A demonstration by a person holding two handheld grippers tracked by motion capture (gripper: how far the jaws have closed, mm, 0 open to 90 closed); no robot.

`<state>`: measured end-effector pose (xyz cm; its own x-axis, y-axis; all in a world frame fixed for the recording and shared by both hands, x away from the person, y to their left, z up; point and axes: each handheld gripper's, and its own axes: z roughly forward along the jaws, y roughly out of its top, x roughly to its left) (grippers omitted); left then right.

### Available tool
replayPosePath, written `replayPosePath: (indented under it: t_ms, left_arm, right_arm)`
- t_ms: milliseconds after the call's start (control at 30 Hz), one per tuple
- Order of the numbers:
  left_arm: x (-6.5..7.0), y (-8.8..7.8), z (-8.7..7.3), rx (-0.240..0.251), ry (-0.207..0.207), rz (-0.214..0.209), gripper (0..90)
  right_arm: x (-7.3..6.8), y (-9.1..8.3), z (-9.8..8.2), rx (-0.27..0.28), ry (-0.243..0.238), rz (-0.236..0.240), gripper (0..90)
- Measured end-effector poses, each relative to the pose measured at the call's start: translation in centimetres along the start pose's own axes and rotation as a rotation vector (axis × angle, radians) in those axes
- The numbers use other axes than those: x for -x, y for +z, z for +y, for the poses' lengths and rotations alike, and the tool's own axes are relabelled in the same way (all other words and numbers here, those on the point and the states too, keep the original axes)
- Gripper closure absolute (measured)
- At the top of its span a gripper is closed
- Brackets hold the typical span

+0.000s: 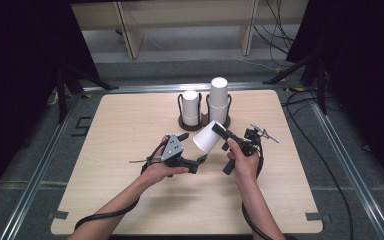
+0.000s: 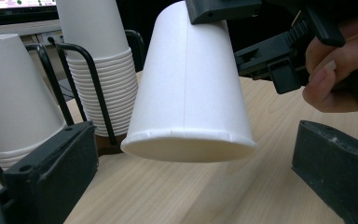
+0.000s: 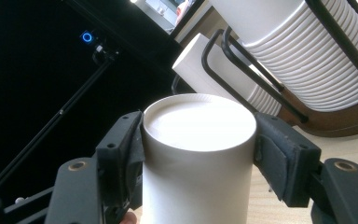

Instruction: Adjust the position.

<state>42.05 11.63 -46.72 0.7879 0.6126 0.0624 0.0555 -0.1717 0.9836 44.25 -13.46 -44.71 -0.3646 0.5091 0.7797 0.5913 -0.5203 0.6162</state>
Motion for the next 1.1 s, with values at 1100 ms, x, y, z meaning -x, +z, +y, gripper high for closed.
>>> replayPosePath:
  t_ms: [1100]
  left_arm:
    - [-0.5,1.7,-0.5,-0.01,-0.002,-0.016,7.0]
  right_arm:
    - [0.2,0.2,0.0,-0.002,0.021,0.012,36.2]
